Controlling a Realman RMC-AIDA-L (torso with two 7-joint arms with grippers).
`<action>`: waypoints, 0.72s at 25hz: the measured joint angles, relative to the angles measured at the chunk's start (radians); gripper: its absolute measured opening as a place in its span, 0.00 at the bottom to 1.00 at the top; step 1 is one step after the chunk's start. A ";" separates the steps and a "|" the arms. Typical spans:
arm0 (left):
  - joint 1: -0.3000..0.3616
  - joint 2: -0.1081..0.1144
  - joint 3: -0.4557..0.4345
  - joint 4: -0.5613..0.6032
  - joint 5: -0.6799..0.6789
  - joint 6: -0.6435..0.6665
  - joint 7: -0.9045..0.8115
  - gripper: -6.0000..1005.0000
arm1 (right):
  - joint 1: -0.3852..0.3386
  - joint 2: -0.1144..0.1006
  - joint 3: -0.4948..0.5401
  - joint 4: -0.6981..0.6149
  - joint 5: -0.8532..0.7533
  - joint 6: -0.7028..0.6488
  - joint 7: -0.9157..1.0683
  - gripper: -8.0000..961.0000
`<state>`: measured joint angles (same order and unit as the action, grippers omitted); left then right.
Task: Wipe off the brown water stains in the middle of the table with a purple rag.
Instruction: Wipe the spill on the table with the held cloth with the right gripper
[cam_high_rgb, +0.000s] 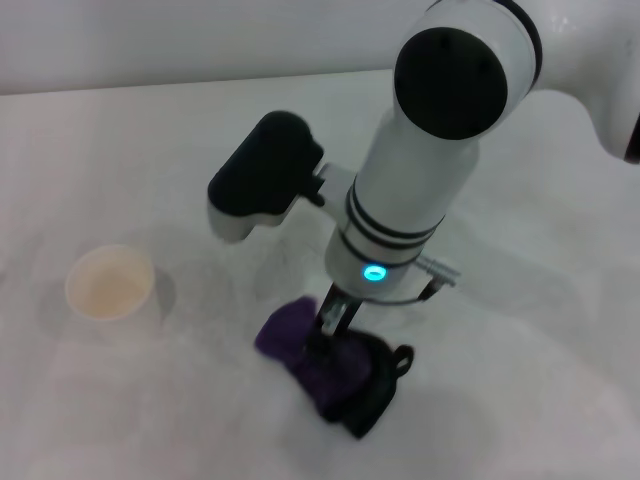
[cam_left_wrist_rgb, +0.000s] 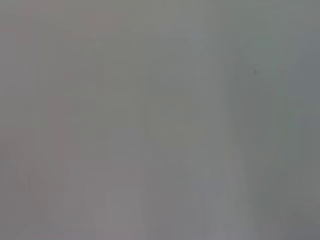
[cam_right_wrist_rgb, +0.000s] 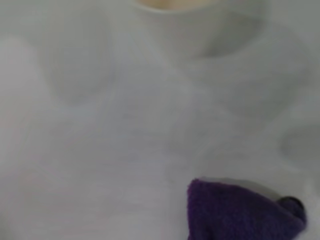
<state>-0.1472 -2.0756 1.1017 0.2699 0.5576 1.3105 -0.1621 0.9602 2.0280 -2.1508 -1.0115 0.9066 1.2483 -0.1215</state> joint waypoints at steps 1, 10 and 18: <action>0.003 -0.001 0.000 0.000 0.000 0.001 0.000 0.88 | 0.003 0.000 0.004 0.009 -0.026 -0.001 0.010 0.17; 0.034 -0.001 0.000 0.007 0.001 0.003 -0.003 0.88 | -0.032 -0.005 0.184 -0.007 -0.244 0.089 0.032 0.19; 0.035 -0.002 0.000 0.008 0.000 0.004 -0.004 0.88 | -0.113 -0.011 0.361 -0.014 -0.417 0.150 -0.009 0.20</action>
<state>-0.1124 -2.0771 1.1013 0.2777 0.5578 1.3146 -0.1663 0.8476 2.0166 -1.7900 -1.0255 0.4893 1.3978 -0.1302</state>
